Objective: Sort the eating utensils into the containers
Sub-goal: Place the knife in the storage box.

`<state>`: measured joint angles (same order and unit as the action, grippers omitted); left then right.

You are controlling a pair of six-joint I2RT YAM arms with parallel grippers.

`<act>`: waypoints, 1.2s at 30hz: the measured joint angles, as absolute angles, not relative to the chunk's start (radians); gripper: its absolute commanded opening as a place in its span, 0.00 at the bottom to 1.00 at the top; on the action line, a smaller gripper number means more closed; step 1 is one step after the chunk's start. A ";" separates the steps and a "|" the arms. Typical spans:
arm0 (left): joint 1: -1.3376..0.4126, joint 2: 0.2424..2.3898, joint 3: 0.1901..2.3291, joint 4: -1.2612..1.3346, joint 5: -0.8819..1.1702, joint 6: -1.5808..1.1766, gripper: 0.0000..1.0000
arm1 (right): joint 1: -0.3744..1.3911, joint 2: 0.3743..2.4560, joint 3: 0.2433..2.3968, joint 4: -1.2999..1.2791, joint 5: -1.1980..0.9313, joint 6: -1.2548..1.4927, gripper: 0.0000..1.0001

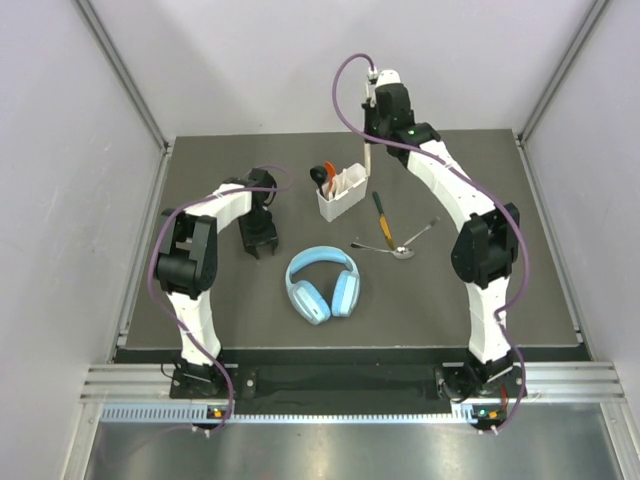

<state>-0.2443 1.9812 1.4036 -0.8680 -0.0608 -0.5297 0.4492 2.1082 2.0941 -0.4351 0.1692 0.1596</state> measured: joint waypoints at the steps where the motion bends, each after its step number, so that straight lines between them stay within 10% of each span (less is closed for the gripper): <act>1: -0.244 1.981 1.403 -0.868 -0.061 -0.530 0.49 | 0.450 2.108 2.092 -0.417 0.177 0.152 0.00; 36: -0.247 1.973 1.397 -0.861 -0.069 -0.525 0.49 | 0.499 2.159 1.809 -0.091 0.168 0.168 0.00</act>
<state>-0.2470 1.9728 1.3968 -0.8608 -0.0689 -0.5255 0.4988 2.1590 1.8088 -0.0910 0.1680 0.1684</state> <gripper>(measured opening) 0.487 0.028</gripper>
